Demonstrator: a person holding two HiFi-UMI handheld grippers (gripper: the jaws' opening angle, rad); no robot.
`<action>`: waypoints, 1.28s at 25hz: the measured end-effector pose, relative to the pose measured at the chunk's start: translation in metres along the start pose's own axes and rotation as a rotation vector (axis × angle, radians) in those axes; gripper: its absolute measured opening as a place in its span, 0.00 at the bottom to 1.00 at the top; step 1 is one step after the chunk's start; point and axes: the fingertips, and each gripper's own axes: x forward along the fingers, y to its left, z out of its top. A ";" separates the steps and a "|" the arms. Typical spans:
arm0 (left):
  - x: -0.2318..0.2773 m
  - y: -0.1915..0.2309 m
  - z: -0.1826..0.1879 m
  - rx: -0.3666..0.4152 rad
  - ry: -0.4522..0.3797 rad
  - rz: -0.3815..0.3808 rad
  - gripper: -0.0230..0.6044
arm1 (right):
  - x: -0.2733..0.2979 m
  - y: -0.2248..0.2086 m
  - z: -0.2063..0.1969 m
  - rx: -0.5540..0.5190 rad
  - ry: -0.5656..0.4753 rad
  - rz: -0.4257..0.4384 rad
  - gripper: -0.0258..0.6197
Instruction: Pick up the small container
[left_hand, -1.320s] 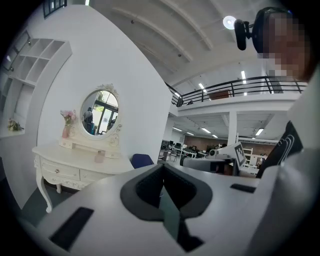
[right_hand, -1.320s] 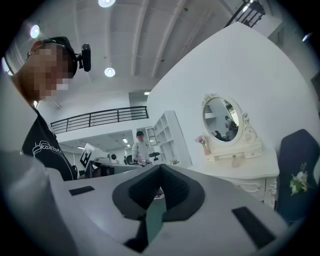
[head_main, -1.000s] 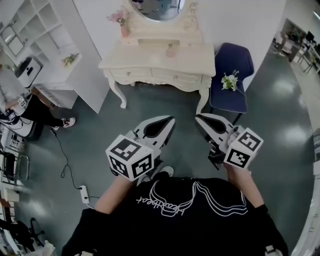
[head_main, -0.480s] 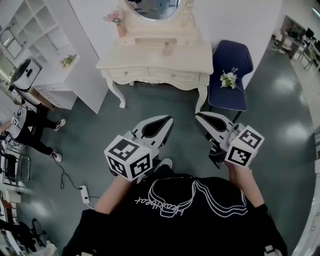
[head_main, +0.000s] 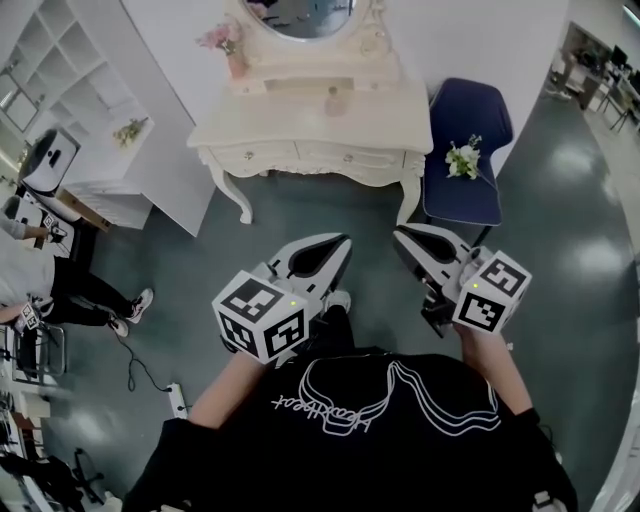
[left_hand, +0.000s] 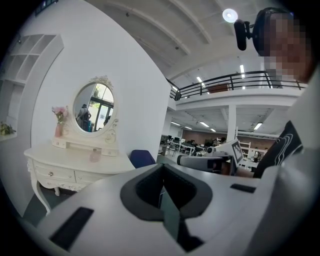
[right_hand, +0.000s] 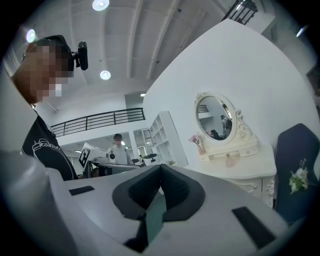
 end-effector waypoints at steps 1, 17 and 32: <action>0.005 0.008 0.002 0.000 0.003 -0.004 0.04 | 0.006 -0.007 0.003 0.002 -0.004 -0.005 0.05; 0.107 0.218 0.041 -0.103 0.075 -0.040 0.04 | 0.165 -0.173 0.034 0.107 0.022 -0.098 0.05; 0.177 0.390 0.059 -0.167 0.109 -0.032 0.04 | 0.288 -0.296 0.044 0.111 0.055 -0.169 0.05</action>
